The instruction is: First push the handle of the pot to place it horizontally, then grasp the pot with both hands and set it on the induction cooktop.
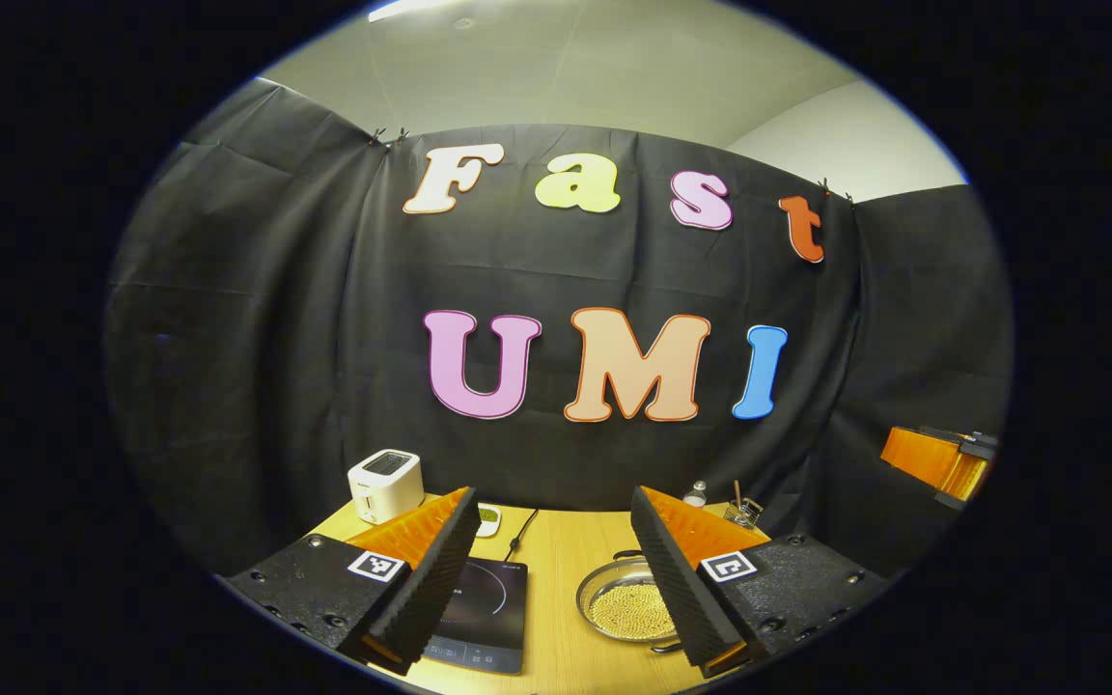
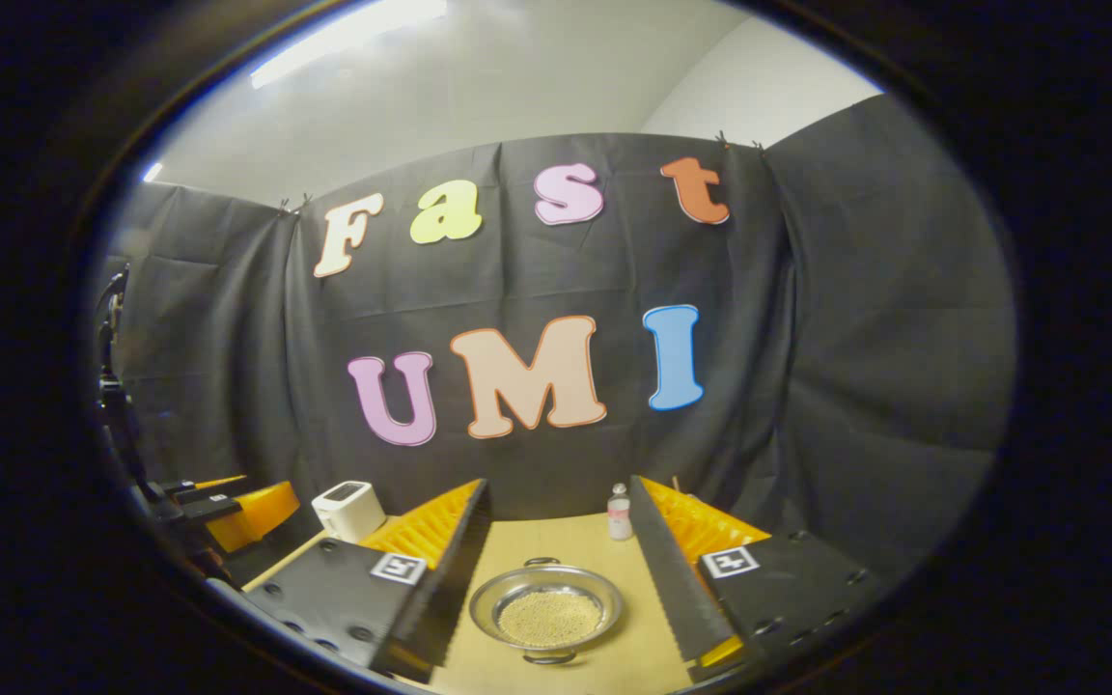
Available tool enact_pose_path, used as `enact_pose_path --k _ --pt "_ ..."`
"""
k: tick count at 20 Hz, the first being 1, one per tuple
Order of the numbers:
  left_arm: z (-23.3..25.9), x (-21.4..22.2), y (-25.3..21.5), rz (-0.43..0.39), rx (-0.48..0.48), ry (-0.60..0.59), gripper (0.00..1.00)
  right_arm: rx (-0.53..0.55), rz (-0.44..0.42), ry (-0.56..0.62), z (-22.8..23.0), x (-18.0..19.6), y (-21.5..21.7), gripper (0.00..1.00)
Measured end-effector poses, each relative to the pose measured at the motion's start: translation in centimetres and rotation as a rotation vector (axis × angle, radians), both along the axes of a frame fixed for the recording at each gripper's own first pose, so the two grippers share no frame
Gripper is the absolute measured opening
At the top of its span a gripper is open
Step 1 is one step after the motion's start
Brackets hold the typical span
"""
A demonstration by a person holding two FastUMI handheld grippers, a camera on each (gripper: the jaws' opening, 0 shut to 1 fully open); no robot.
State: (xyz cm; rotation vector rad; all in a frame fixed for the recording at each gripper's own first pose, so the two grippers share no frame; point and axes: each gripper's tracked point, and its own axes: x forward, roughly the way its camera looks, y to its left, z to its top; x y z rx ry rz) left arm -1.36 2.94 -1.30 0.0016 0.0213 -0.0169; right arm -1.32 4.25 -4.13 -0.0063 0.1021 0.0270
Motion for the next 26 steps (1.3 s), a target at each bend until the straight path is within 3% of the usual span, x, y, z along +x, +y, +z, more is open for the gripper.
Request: enact_pose_path --k 1,3,4,6,10,17,18,19,22,24,26 --pt "-0.3 -0.2 0.2 -0.004 -0.003 0.006 0.92 0.003 0.006 0.011 -0.4 -0.2 0.5 0.72" --pt "-1.0 -0.4 0.6 -0.016 -0.011 0.026 0.92 0.007 0.011 0.028 -1.2 -0.5 1.5 0.65" --pt "-1.2 -0.3 0.9 -0.022 -0.015 0.029 0.96 0.007 0.009 0.025 -1.2 -0.5 1.8 0.55" --pt "-1.5 -0.2 1.5 -0.024 -0.014 0.038 0.93 -0.002 0.001 0.029 -1.9 -0.2 2.0 0.34" --pt "-2.3 -0.1 2.4 -0.024 0.000 0.057 0.96 -0.015 0.007 0.058 -3.0 -0.9 3.0 0.25" --pt "-2.9 0.1 2.5 -0.034 0.012 0.069 0.93 -0.069 0.043 0.141 -7.5 -1.1 4.6 0.26" --pt "-3.1 0.2 2.5 -0.034 0.010 0.071 0.93 -0.045 0.023 0.155 -6.9 -4.7 5.2 0.13" --pt "-3.3 0.2 2.4 -0.032 0.010 0.072 0.93 -0.017 0.054 0.173 -8.8 -1.0 6.0 0.00" --pt "-3.7 0.5 2.8 -0.009 0.026 0.083 0.92 -0.007 0.076 0.237 -11.6 -0.6 6.1 0.02" --pt "-3.5 0.6 3.0 0.009 0.030 0.077 0.99 -0.003 0.094 0.287 -13.9 -0.1 6.2 0.02" --pt "-3.3 0.8 3.6 0.037 0.036 0.071 0.95 0.021 0.122 0.364 -16.8 -0.1 6.6 0.03"
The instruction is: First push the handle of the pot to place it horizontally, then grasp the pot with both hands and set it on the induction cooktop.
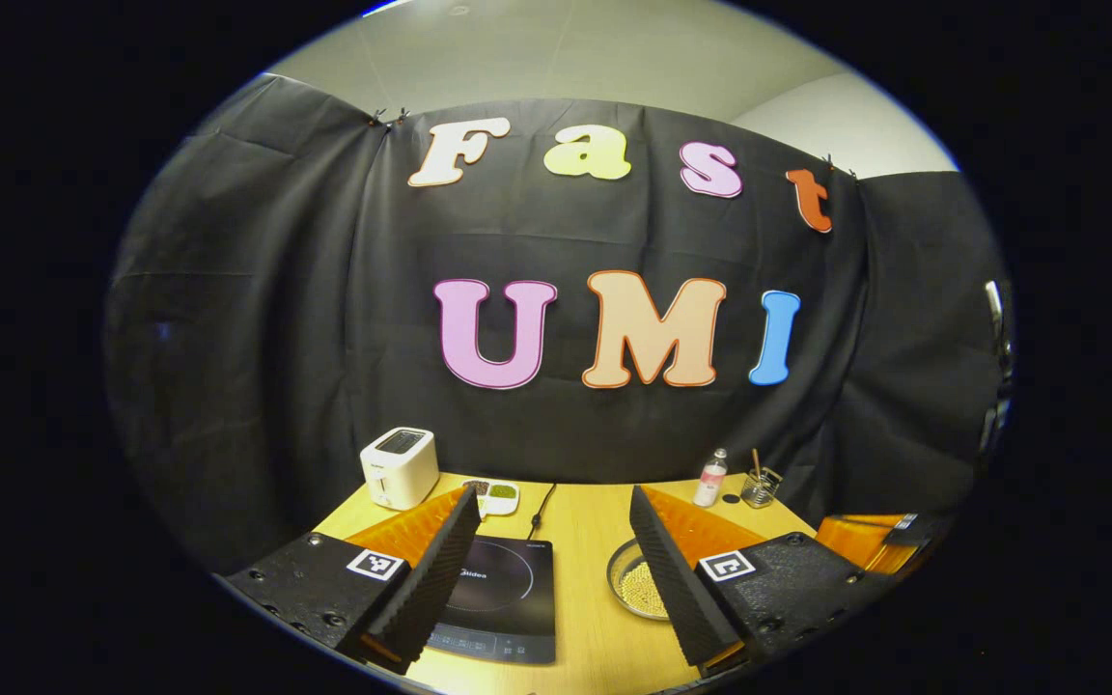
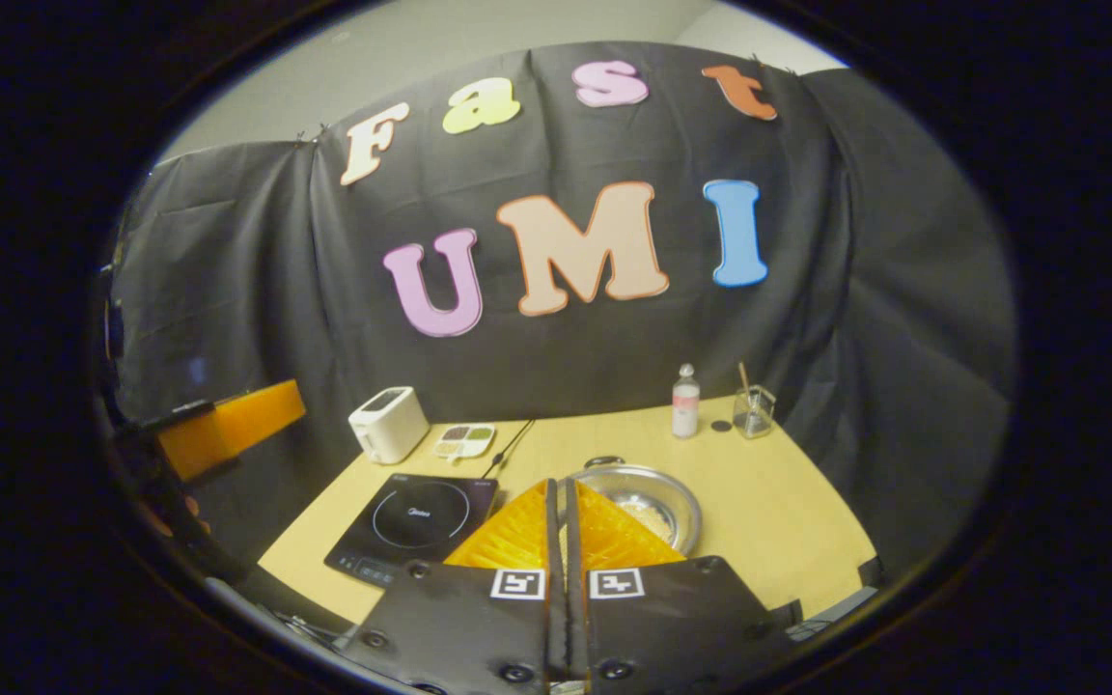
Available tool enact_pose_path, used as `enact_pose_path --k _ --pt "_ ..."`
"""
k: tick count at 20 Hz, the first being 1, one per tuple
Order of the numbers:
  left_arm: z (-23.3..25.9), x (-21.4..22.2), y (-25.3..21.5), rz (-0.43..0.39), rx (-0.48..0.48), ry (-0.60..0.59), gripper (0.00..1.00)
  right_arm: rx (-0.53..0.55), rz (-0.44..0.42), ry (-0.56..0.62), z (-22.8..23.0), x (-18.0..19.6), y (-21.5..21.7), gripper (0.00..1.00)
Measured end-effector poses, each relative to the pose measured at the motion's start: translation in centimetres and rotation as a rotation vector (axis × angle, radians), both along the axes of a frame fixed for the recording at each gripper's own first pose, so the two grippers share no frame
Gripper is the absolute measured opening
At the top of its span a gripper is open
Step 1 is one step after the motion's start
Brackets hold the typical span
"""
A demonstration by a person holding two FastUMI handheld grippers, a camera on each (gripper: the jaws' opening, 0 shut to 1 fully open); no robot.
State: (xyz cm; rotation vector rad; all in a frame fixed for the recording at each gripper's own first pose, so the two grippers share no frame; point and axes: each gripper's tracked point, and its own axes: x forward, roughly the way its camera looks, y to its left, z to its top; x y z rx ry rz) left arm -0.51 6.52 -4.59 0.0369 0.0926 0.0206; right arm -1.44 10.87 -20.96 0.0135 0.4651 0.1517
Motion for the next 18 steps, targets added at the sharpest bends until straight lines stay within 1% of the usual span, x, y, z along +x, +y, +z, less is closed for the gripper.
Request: enact_pose_path --k 1,2,3,4,5,6,7,8,10,11,12,13,14,15,16,17,18 --pt "0.1 -0.1 0.3 0.017 0.009 -0.005 0.95 0.012 0.010 0.040 -1.4 0.0 0.1 0.00" --pt "0.4 0.0 0.7 0.037 0.021 -0.010 0.95 0.028 0.023 0.082 -2.9 0.1 0.2 0.00" --pt "0.4 -0.1 1.0 0.053 0.029 -0.014 0.95 0.045 0.033 0.125 -4.3 0.2 0.3 0.03" --pt "0.4 0.0 1.3 0.067 0.036 -0.017 0.95 0.061 0.042 0.166 -5.8 0.3 0.4 0.00" --pt "0.4 -0.1 1.4 0.079 0.038 -0.018 0.92 0.072 0.054 0.207 -7.3 0.4 0.4 0.02" --pt "0.4 -0.1 1.6 0.091 0.035 -0.016 0.95 0.076 0.073 0.245 -8.6 0.5 0.7 0.02" --pt "0.2 -0.1 1.6 0.101 0.028 -0.014 0.92 0.072 0.095 0.282 -9.9 0.5 0.9 0.03" --pt "0.0 0.0 1.7 0.113 0.023 -0.010 0.92 0.070 0.118 0.315 -11.1 0.5 1.3 0.00" --pt "-0.5 0.0 2.0 0.142 0.014 0.001 0.92 0.077 0.168 0.379 -13.0 0.1 2.1 0.00" --pt "-0.8 0.0 2.3 0.159 0.009 0.007 0.92 0.087 0.194 0.415 -14.0 -0.1 2.4 0.02" --pt "-1.0 0.0 2.6 0.177 0.003 0.013 0.92 0.111 0.222 0.461 -15.0 -0.5 2.8 0.02" --pt "-1.2 -0.1 3.0 0.197 -0.002 0.016 0.92 0.146 0.240 0.508 -16.0 -0.9 3.5 0.00" --pt "-1.3 -0.1 3.4 0.217 -0.006 0.019 0.99 0.181 0.250 0.554 -17.0 -0.9 4.0 0.03" --pt "-1.5 -0.2 3.9 0.240 -0.007 0.022 0.99 0.201 0.251 0.593 -17.9 -1.2 3.9 0.03" --pt "-1.5 -0.2 4.5 0.263 -0.007 0.023 0.95 0.213 0.255 0.630 -18.6 -1.2 3.8 0.03" --pt "-1.7 -0.3 5.0 0.287 -0.006 0.026 1.00 0.220 0.260 0.667 -19.4 -1.4 3.8 0.03" --pt "-1.8 -0.4 5.5 0.312 -0.005 0.031 0.96 0.220 0.262 0.700 -20.2 -1.4 3.6 0.00"
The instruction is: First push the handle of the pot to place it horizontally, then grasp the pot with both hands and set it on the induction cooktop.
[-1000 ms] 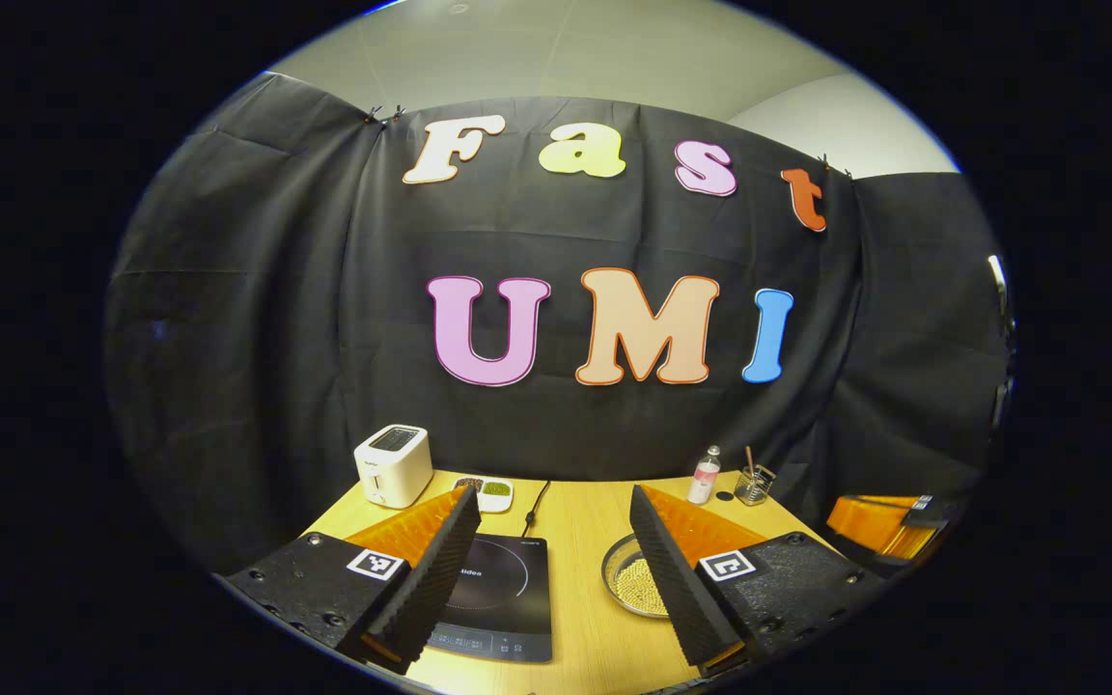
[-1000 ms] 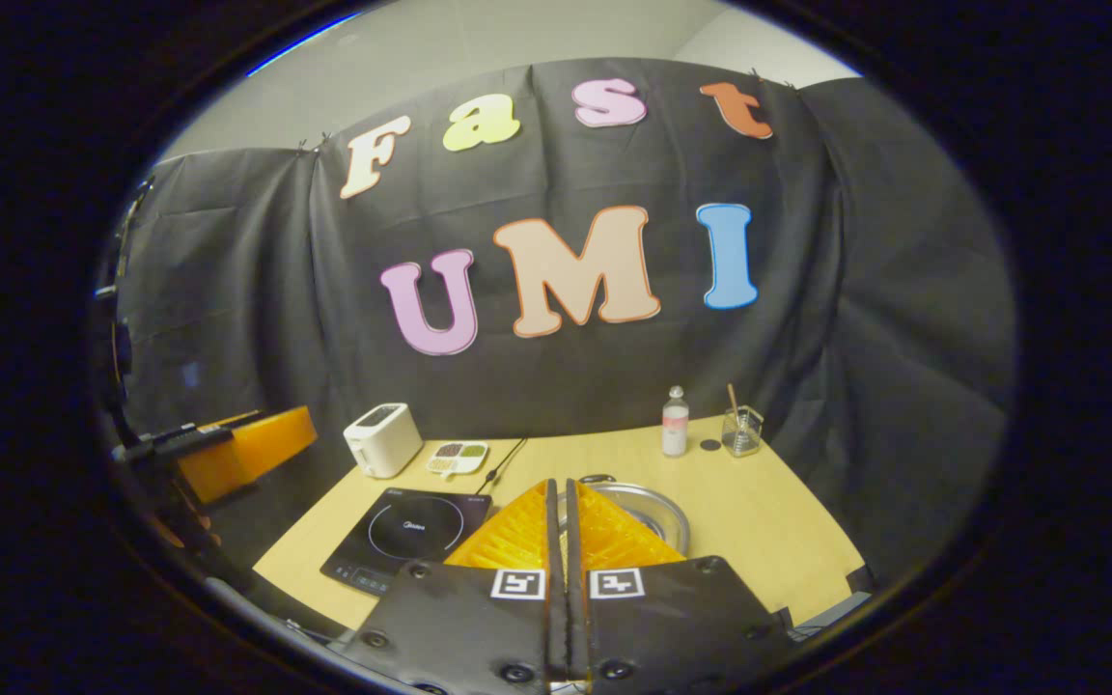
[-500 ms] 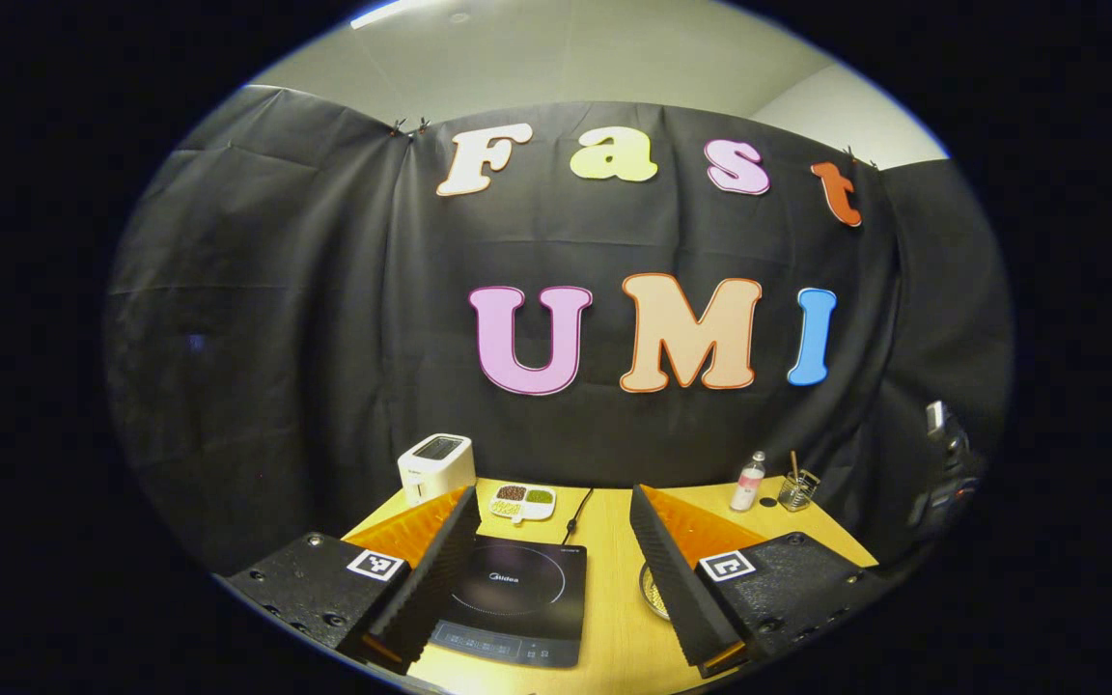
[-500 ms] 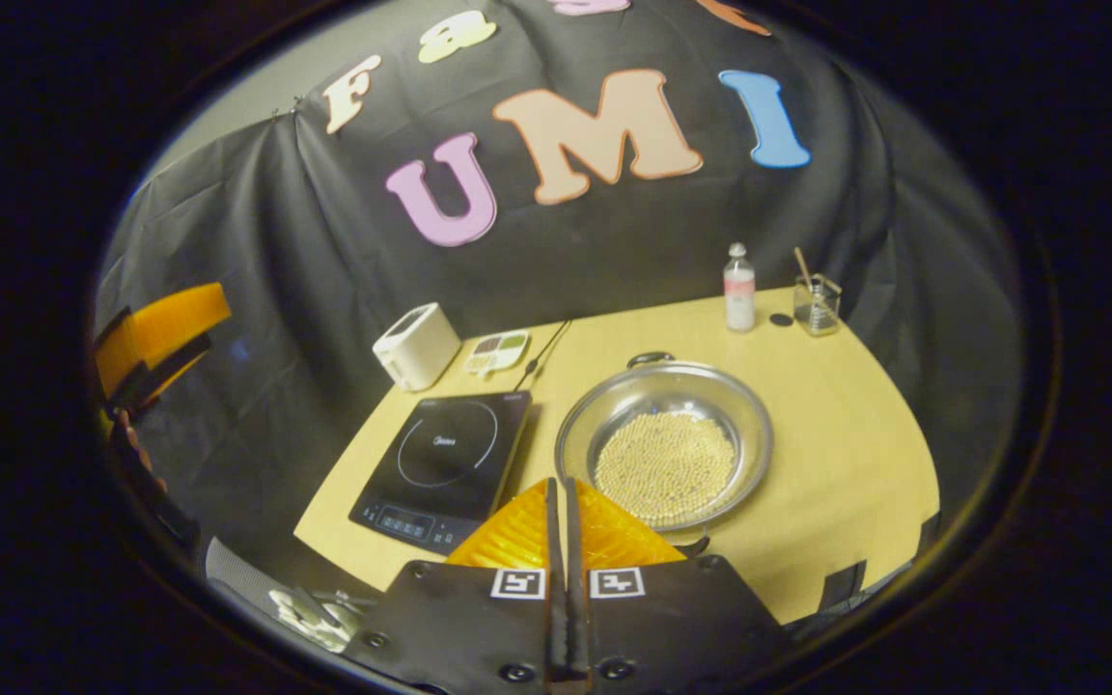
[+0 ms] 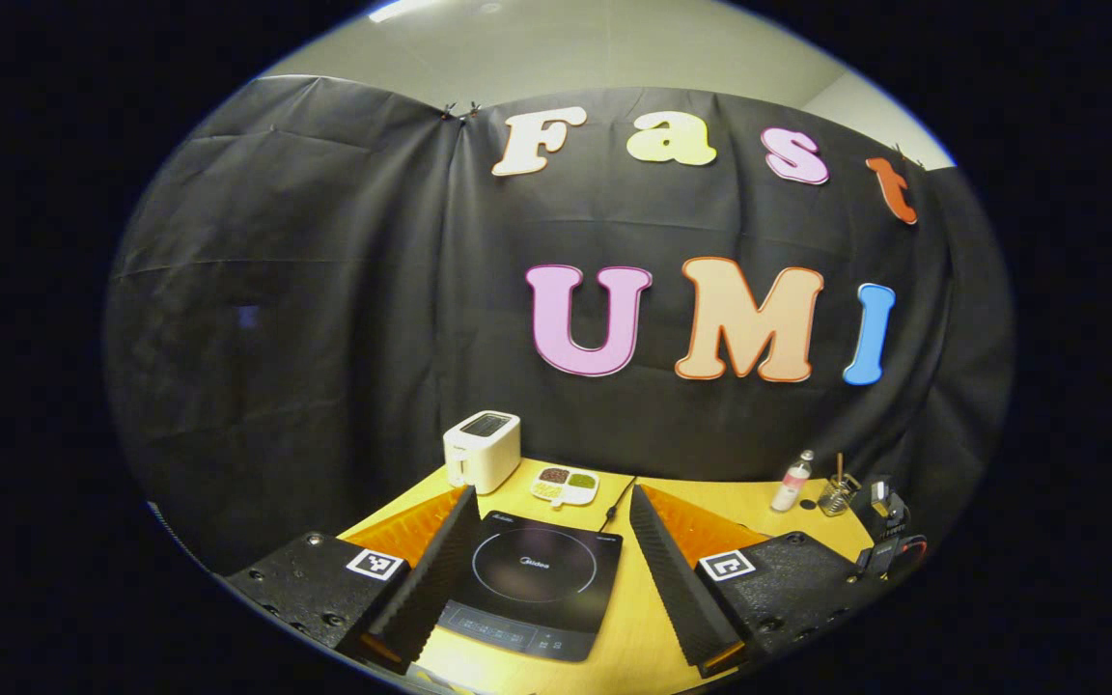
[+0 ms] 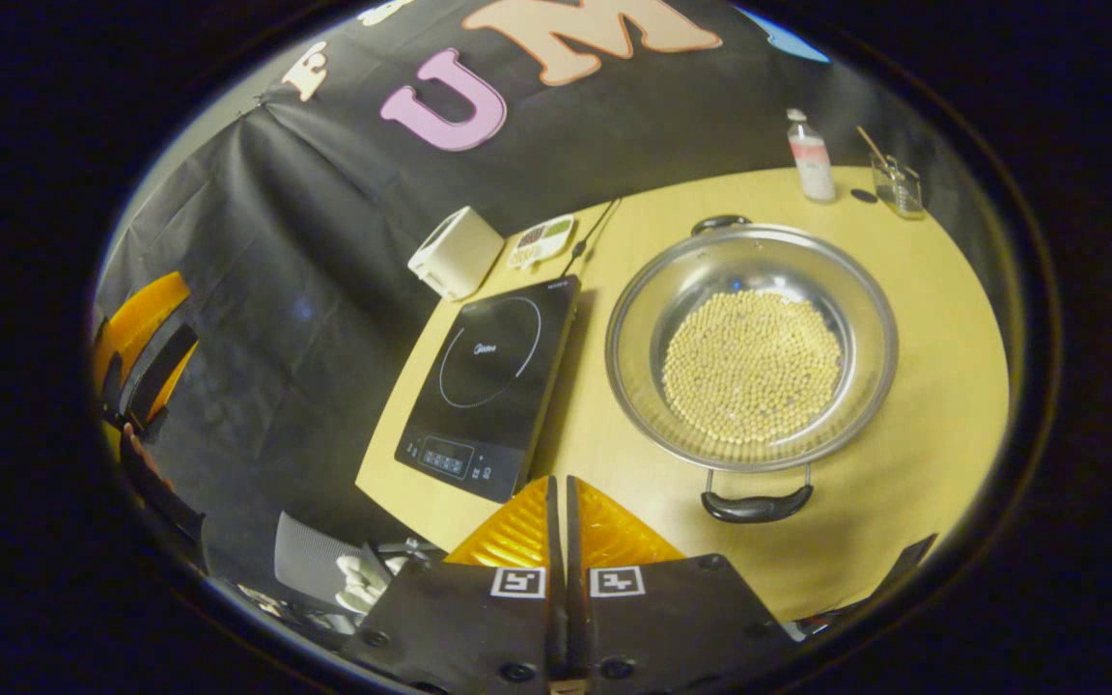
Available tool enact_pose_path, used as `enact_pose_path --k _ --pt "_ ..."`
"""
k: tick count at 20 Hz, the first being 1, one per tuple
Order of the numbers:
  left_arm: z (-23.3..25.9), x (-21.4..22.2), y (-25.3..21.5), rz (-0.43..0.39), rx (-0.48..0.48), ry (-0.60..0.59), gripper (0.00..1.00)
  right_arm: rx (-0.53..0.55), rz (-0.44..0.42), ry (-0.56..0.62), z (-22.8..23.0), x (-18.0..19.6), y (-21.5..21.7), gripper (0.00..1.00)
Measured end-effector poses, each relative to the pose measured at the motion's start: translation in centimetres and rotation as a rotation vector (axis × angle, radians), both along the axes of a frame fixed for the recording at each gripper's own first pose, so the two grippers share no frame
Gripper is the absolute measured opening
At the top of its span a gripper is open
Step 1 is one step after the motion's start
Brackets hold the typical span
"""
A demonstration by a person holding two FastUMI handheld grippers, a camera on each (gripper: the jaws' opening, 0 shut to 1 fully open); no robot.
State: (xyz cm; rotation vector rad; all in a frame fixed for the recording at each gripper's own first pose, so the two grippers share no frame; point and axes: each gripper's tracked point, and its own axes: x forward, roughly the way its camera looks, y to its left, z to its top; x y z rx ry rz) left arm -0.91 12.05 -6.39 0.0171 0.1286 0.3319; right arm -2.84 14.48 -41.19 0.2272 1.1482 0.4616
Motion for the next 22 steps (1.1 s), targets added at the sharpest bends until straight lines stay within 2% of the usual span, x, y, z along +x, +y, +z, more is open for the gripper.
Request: enact_pose_path --k 3,4,5,6,7,10,14,16,17,18,22 --pt "-0.8 -0.6 1.2 0.071 -0.015 0.020 0.96 -0.025 0.021 0.061 -2.3 0.2 -0.7 0.02" --pt "-1.1 -0.8 1.4 0.091 -0.023 0.028 0.92 -0.033 0.027 0.081 -2.9 0.2 -0.9 0.00" --pt "-1.4 -0.9 1.6 0.110 -0.030 0.033 0.95 -0.044 0.032 0.098 -3.4 0.1 -1.3 0.00" --pt "-1.5 -0.9 1.7 0.127 -0.036 0.038 0.92 -0.054 0.035 0.110 -4.1 0.2 -1.6 0.00" --pt "-1.7 -1.0 1.9 0.143 -0.040 0.045 0.92 -0.065 0.041 0.121 -4.6 0.2 -2.0 0.03" --pt "-1.4 -0.9 2.0 0.185 -0.039 0.039 0.92 -0.108 0.067 0.147 -6.1 0.1 -3.3 0.03" --pt "-1.4 -0.4 1.4 0.194 -0.023 0.042 0.92 -0.183 0.103 0.157 -7.8 0.1 -6.1 0.02" --pt "-1.7 0.4 0.7 0.188 -0.031 0.046 0.96 -0.159 0.085 0.177 -7.8 0.1 -6.6 0.02" --pt "-1.9 0.7 0.3 0.186 -0.039 0.047 0.92 -0.150 0.084 0.182 -7.9 0.2 -6.8 0.02" --pt "-2.1 1.1 0.0 0.184 -0.046 0.048 0.96 -0.149 0.080 0.181 -7.9 0.4 -7.1 0.02" --pt "-2.5 2.2 -1.7 0.166 -0.059 0.050 0.96 -0.162 0.074 0.175 -7.9 1.5 -8.8 0.00"
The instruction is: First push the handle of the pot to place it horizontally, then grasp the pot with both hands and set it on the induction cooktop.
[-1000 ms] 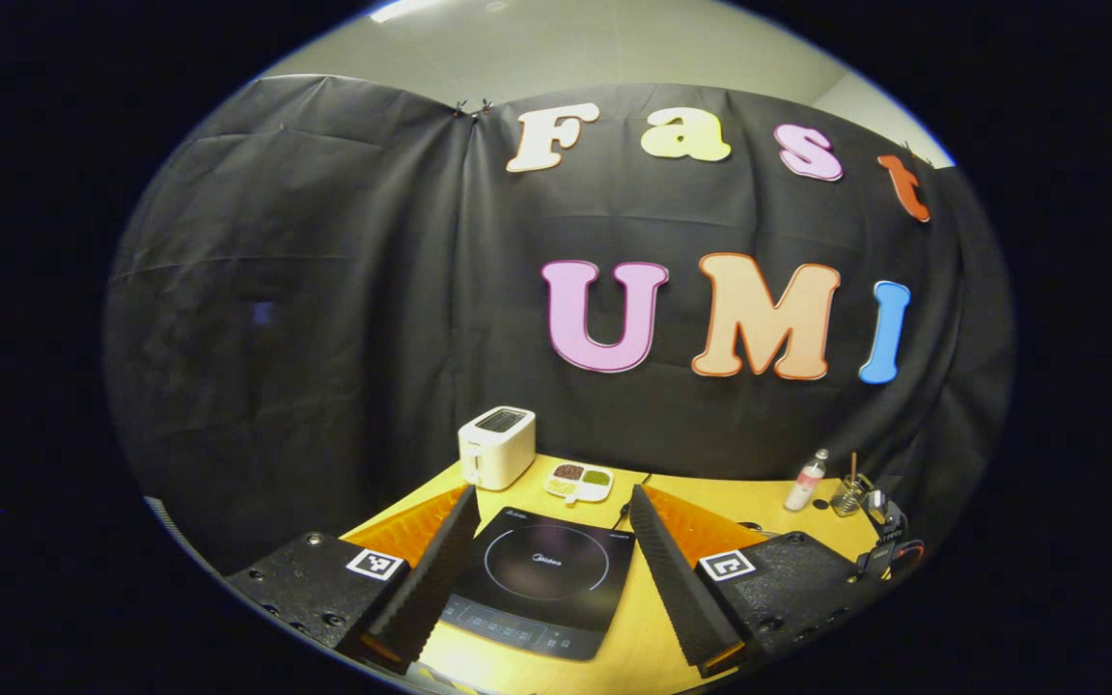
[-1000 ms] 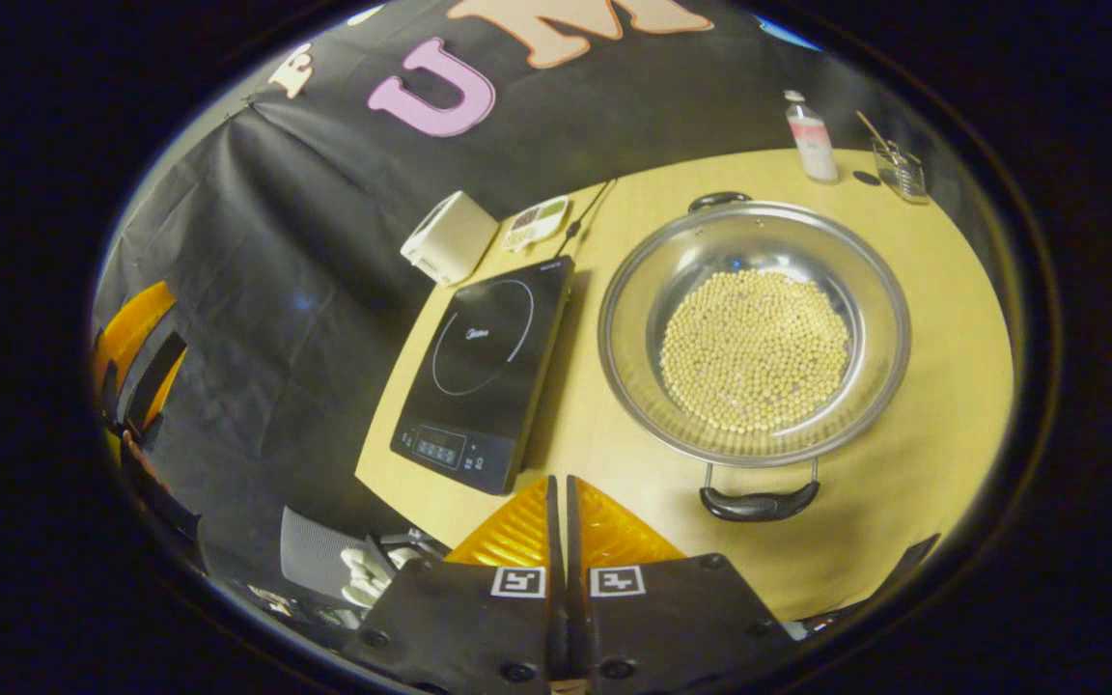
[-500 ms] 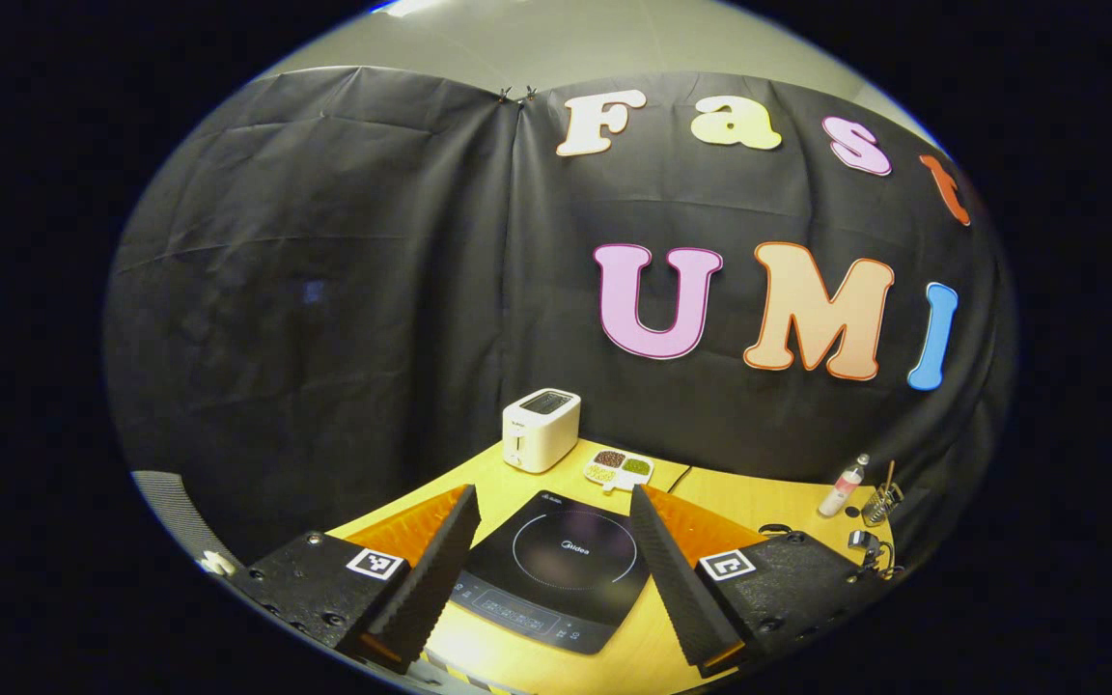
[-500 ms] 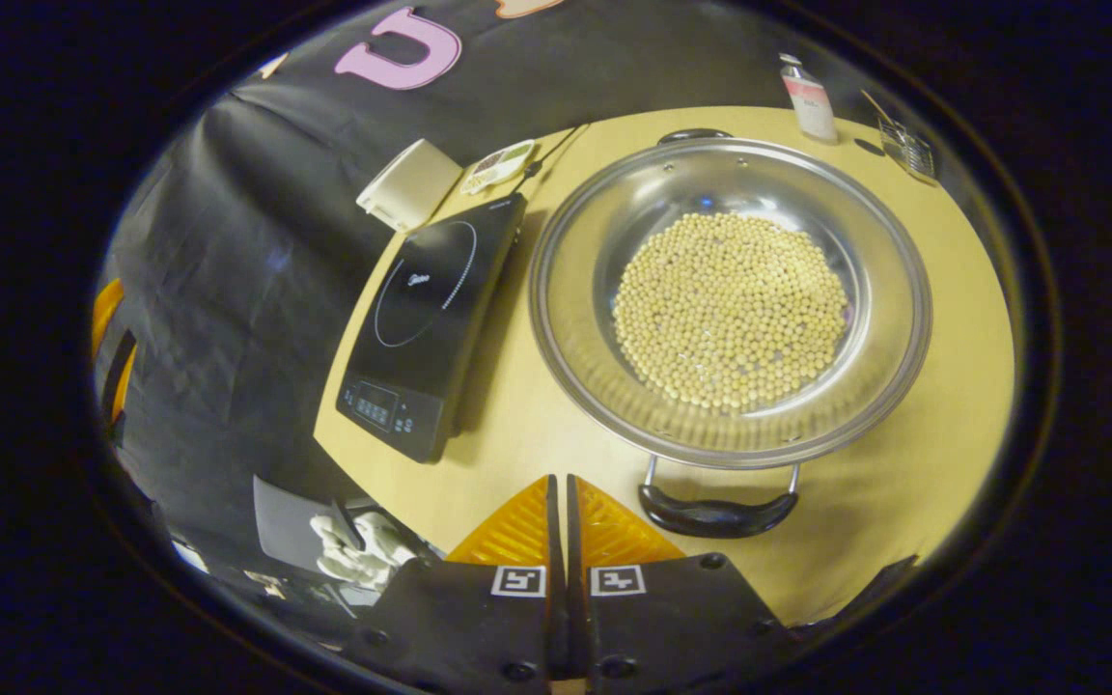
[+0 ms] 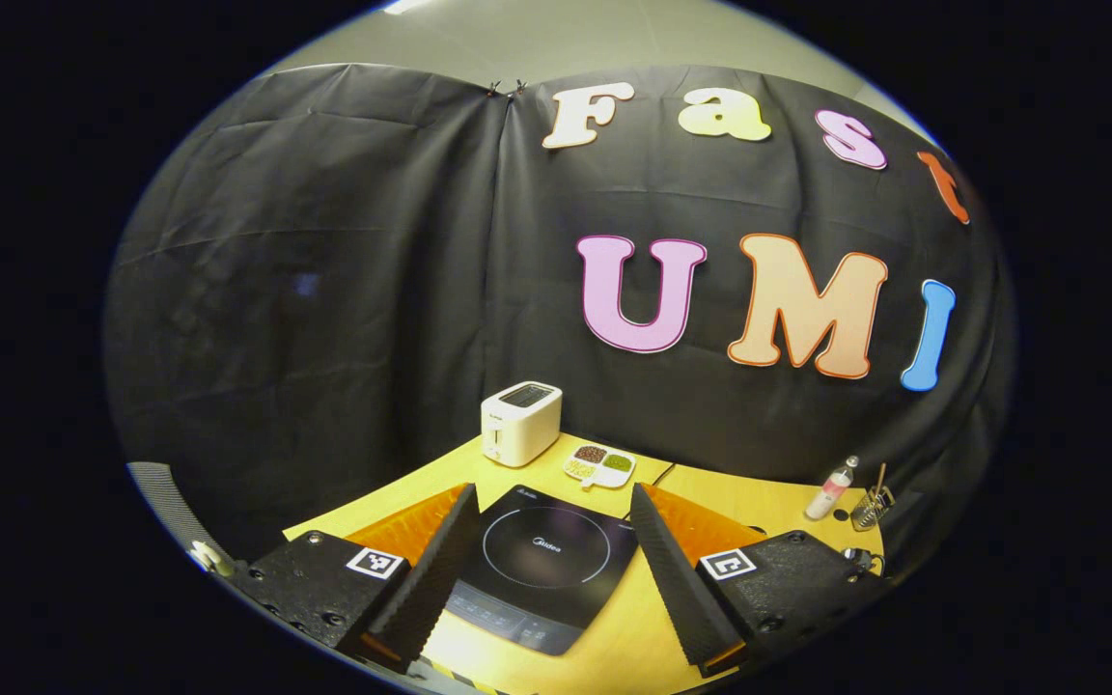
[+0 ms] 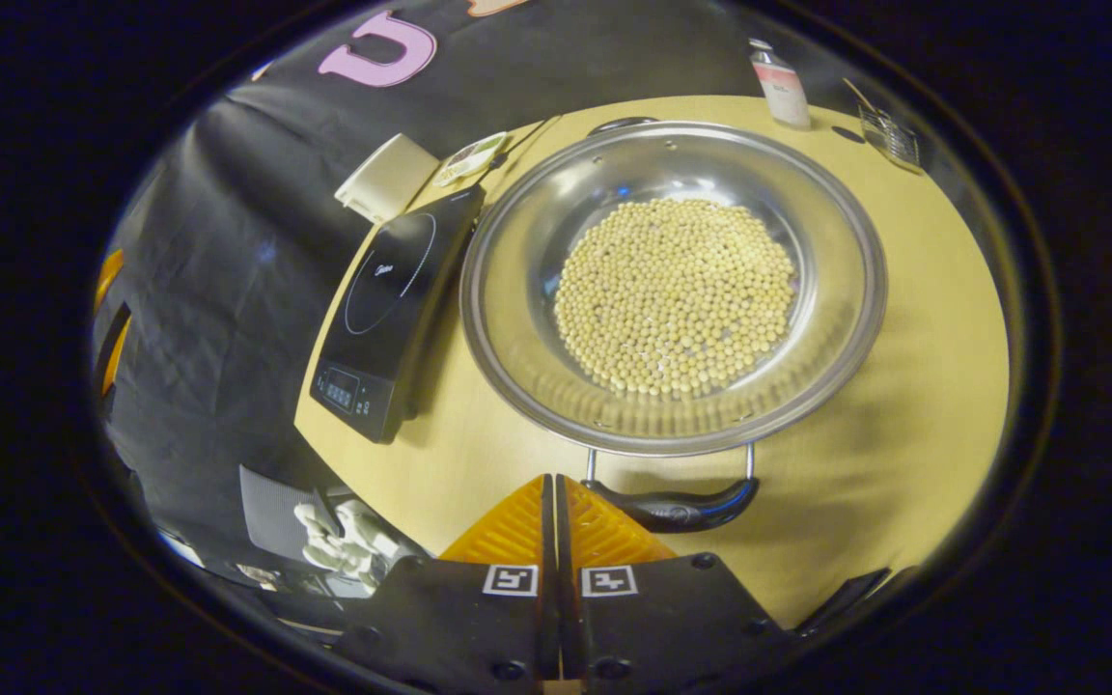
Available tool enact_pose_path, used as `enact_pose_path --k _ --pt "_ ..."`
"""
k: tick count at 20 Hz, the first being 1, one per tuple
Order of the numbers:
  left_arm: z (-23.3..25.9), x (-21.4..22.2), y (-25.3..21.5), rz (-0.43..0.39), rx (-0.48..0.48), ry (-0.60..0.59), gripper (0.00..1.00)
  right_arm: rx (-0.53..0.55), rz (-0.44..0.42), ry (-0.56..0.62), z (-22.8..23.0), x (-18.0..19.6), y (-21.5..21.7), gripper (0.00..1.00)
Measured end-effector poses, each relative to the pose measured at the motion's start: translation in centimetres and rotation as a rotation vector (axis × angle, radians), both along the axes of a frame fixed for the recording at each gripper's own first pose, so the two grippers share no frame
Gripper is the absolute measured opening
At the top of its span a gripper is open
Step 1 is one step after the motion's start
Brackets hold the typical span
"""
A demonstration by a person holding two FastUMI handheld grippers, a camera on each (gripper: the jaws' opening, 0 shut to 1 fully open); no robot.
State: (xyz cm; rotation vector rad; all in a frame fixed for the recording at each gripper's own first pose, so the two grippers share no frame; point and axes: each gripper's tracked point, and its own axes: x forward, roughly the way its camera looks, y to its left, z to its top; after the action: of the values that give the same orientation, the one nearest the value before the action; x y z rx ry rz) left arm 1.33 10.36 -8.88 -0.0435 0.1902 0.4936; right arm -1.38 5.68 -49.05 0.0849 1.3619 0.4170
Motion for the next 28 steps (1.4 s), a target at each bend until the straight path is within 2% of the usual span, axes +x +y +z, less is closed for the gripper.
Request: enact_pose_path --k 7,14,15,17,18,20,24,25,26,28 --pt "-1.1 1.9 -2.8 -0.052 0.007 0.032 0.96 -0.055 -0.057 -0.011 0.2 1.9 -5.9 0.00" --pt "-2.3 3.3 -4.7 -0.084 0.004 0.069 0.96 -0.111 -0.101 -0.049 0.5 5.9 -10.4 0.03" --pt "-2.4 3.3 -4.9 -0.087 0.002 0.073 0.96 -0.121 -0.100 -0.059 0.3 6.3 -10.8 0.00" --pt "-2.8 3.6 -5.3 -0.090 -0.002 0.080 0.96 -0.130 -0.101 -0.064 0.4 7.0 -11.6 0.03" --pt "-3.0 3.7 -5.4 -0.090 -0.005 0.085 0.96 -0.135 -0.104 -0.064 0.3 7.4 -11.8 0.00" --pt "-3.3 3.7 -5.7 -0.091 -0.009 0.094 0.96 -0.140 -0.106 -0.067 0.2 7.9 -12.4 0.03" --pt "-4.2 3.8 -6.2 -0.088 -0.010 0.114 0.96 -0.152 -0.104 -0.073 0.1 9.1 -13.4 0.02" --pt "-4.4 3.8 -6.3 -0.088 -0.011 0.117 0.93 -0.147 -0.110 -0.070 0.2 9.3 -13.5 0.02" --pt "-4.5 3.9 -6.4 -0.088 -0.012 0.120 0.96 -0.143 -0.116 -0.067 0.1 9.5 -13.6 0.03" --pt "-4.8 4.1 -6.7 -0.091 -0.015 0.123 0.96 -0.150 -0.116 -0.069 -0.1 10.0 -14.1 0.00"
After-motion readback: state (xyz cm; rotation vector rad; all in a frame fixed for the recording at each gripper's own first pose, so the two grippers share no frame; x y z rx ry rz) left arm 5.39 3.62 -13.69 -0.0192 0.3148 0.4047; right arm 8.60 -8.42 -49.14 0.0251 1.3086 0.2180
